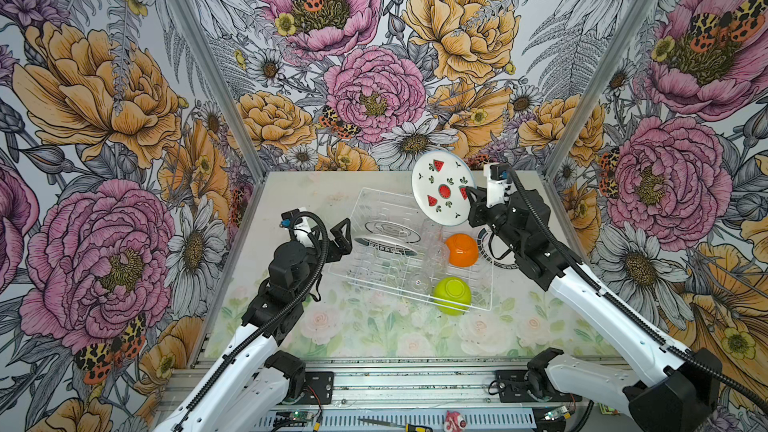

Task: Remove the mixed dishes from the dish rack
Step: 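Carry the watermelon plate beside the rack toward the red-and-green plate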

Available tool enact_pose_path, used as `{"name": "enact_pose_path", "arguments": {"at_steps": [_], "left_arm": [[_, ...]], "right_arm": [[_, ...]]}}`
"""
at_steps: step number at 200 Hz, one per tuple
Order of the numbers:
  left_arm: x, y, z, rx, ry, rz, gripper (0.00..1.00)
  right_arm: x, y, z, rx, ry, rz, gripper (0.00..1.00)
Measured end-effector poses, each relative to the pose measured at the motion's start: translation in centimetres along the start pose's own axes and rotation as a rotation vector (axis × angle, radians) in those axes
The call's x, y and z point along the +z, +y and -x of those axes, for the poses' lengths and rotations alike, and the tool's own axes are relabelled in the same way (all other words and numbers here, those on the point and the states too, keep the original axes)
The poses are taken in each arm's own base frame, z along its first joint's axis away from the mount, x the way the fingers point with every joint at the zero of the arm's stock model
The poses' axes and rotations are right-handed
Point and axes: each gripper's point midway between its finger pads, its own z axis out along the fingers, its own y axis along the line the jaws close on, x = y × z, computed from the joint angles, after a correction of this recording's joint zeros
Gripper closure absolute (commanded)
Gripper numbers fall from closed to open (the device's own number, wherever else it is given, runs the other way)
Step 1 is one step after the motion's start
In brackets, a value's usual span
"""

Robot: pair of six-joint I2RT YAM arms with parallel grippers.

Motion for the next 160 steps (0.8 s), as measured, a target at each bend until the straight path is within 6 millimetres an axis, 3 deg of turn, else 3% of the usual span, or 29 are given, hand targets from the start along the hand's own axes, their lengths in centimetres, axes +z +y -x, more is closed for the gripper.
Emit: {"name": "enact_pose_path", "arguments": {"at_steps": [37,66,106,160], "left_arm": [[0.0,-0.2,0.1,-0.006,-0.002,-0.009,0.01],[0.1,-0.1,-0.2,-0.008,0.003,-0.013,0.01],[0.2,-0.1,-0.5,-0.007,0.011,-0.014,0.01],[0.1,-0.4,-0.6,-0.016,0.021,-0.031,0.01]], "right_arm": [[-3.6,-7.5,0.5,0.133,-0.086,-0.245,1.0],[-6.8,-12.5,-2.0,0.249,-0.123,-0.43,1.0],[-9.8,-15.9,-6.1,0.364,-0.109,-0.593,1.0],[-12.0,-19.1,-9.4,0.493,-0.098,-0.751,1.0]]}}
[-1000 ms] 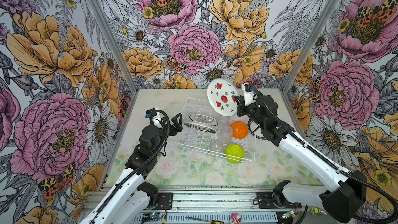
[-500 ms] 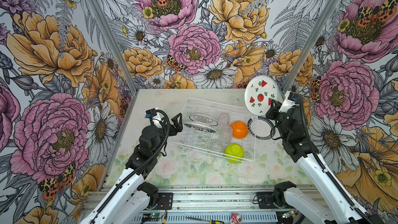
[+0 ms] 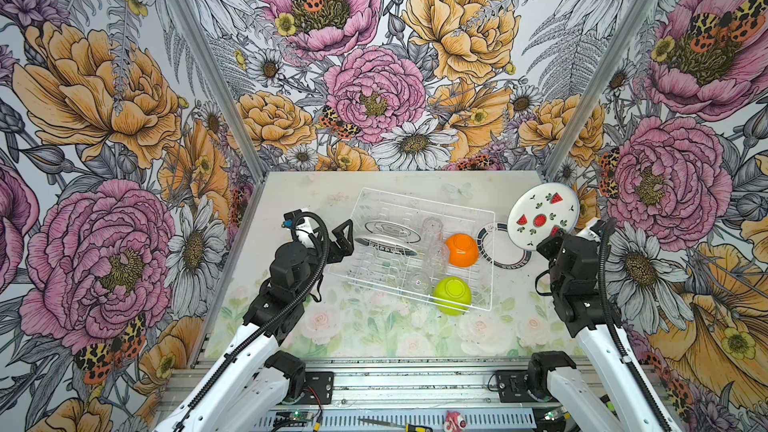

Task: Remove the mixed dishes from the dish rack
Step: 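Carry the watermelon plate beside the rack toward the red-and-green plate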

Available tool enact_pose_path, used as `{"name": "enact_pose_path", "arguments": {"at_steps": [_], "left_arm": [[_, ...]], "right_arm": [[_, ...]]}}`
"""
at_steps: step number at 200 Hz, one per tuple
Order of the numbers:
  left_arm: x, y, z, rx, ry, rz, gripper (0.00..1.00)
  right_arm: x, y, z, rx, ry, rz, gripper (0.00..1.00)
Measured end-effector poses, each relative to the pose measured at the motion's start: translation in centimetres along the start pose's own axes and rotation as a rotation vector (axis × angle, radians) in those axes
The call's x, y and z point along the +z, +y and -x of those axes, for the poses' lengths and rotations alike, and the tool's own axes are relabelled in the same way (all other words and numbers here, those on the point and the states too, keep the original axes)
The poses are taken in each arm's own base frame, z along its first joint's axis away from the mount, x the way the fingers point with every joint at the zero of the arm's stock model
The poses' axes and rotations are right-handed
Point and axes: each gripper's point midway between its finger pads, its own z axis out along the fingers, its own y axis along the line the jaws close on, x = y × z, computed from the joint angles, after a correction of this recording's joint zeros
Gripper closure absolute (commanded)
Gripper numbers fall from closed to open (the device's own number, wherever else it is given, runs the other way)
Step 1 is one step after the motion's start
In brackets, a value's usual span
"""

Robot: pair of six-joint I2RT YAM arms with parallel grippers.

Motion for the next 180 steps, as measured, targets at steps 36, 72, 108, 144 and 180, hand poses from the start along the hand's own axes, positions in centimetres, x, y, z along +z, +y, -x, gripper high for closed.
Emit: {"name": "enact_pose_path", "arguments": {"at_steps": [36,72,108,144,180], "left_arm": [[-0.3,-0.2,0.4,-0.013,-0.013,-0.009,0.01],[-0.4,-0.3,0.4,-0.019,-0.012,-0.014,0.02],[-0.1,-0.4,0.0,-0.018,-0.001,-0.015,0.01],[0.6,-0.6,-1.1,-0.011,0.035,-0.017,0.01],[0.9,-0.8,-1.8,-0.007,0.059,-0.022,0.01]], "right_arm": [[1.6,-2.6,-1.2,0.095,0.064,-0.067,1.0],[4.0,-4.0,-4.7,0.173,0.221,-0.098,1.0],[4.3,-3.7,-8.0,0.195,0.351,-0.064,1.0],[4.8,-3.2,-9.9,0.218,0.439,-0.039,1.0],[5.1,-3.4,-11.5,0.229,0.496,-0.046,1.0]]}}
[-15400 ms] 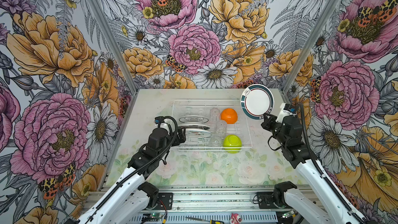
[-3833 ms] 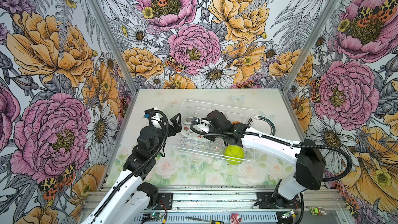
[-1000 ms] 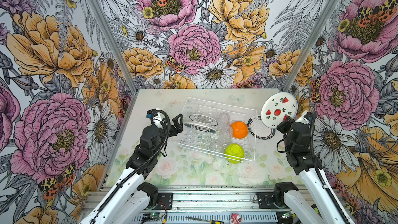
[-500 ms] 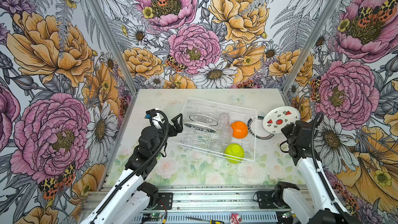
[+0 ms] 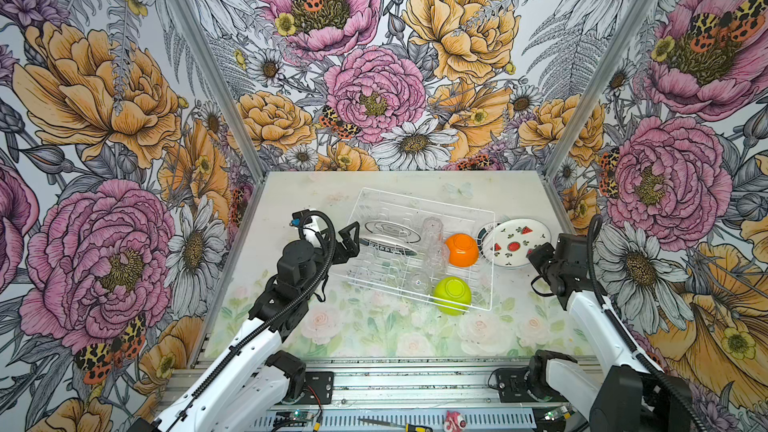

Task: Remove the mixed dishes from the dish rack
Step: 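Carry the watermelon plate beside the rack toward the red-and-green plate, then lower the watermelon plate onto the red-and-green plate on the table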

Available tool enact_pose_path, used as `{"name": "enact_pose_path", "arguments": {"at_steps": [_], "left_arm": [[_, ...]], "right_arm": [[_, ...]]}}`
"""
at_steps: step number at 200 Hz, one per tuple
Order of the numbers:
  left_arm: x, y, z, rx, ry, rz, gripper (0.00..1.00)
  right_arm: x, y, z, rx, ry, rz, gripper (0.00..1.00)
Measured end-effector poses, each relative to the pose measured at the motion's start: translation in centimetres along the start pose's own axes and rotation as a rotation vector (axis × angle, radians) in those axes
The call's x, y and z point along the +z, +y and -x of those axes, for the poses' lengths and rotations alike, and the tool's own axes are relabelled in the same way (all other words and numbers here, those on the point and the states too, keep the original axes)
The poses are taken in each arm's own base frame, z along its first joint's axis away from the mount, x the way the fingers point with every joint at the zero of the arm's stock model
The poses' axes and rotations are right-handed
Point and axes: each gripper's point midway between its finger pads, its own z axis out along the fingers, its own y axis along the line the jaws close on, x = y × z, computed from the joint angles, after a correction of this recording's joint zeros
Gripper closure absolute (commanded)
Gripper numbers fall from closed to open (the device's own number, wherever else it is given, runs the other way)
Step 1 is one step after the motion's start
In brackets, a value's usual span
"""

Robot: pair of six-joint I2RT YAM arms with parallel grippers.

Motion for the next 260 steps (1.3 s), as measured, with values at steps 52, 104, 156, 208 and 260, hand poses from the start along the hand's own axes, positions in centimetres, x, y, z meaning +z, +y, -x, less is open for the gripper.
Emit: {"name": "enact_pose_path", "arguments": {"at_steps": [52,104,156,208,260], "left_arm": [[0.0,-0.2,0.0,0.001,0.0,-0.005,0.02],[0.4,-0.2,-0.4,0.003,0.01,-0.006,0.01],[0.6,-0.3,-0.7,0.005,0.02,-0.007,0.01],[0.6,-0.4,-0.6,0.005,0.017,-0.009,0.01],[0.6,-0.4,-0.6,0.005,0.016,-0.009,0.01]], "right_arm": [[0.9,-1.0,-0.3,0.022,0.014,-0.017,1.0],[1.5,-1.0,-0.2,0.024,0.01,-0.005,0.89],[2.2,-2.0,-0.9,0.027,0.03,-0.032,0.75],[2.7,-3.5,-1.9,0.039,0.057,-0.067,0.73],[3.3,-4.5,-2.8,0.044,0.091,-0.098,0.67]]}}
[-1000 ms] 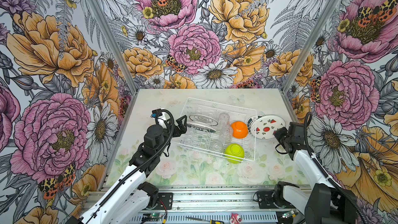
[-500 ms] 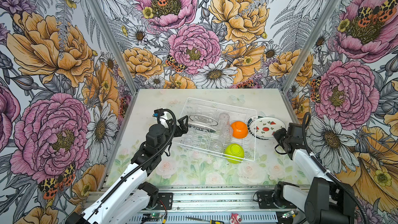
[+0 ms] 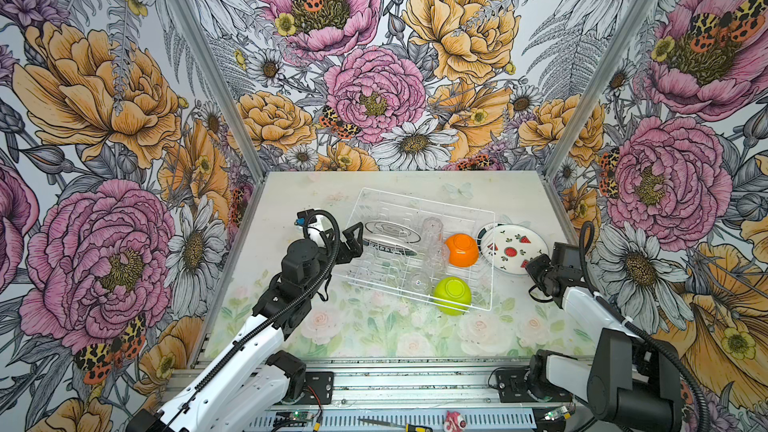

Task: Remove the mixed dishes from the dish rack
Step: 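Lower the watermelon plate onto the red-and-green plate on the table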

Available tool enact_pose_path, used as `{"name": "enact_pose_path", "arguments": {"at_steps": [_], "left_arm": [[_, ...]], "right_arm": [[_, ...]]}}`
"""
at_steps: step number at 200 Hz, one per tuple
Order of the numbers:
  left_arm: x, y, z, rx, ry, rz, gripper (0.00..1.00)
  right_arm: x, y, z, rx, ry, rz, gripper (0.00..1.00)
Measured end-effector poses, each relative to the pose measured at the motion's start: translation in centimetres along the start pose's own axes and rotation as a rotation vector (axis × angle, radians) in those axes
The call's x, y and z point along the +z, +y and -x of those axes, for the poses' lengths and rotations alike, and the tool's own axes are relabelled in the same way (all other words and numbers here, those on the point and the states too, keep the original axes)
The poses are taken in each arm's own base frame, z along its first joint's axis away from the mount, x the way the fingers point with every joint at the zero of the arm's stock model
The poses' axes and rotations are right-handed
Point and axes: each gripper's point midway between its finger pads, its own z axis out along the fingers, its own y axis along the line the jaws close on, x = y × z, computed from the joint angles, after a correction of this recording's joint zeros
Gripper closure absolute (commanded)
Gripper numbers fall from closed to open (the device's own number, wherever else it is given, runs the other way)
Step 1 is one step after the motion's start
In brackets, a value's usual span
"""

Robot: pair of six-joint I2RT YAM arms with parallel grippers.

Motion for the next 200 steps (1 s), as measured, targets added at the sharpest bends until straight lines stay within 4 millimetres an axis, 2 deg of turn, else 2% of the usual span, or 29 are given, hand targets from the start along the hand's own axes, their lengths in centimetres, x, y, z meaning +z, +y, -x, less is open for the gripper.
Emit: {"name": "enact_pose_path", "arguments": {"at_steps": [89,164,185,200], "left_arm": [[-0.4,-0.3,0.6,-0.003,-0.022,-0.014,0.01],[-0.4,-0.3,0.6,-0.003,-0.022,-0.014,0.01],[-0.4,-0.3,0.6,-0.002,-0.022,-0.014,0.01],[-0.4,-0.3,0.5,-0.002,-0.018,-0.011,0.01]], "right_arm": [[1.3,-0.2,-0.9,0.006,0.068,0.0,0.66],[2.0,0.8,-0.2,0.002,0.08,0.019,0.66],[2.2,1.2,-0.1,0.001,0.088,0.035,0.6],[2.3,1.5,-0.1,-0.007,0.093,0.048,0.49]]}}
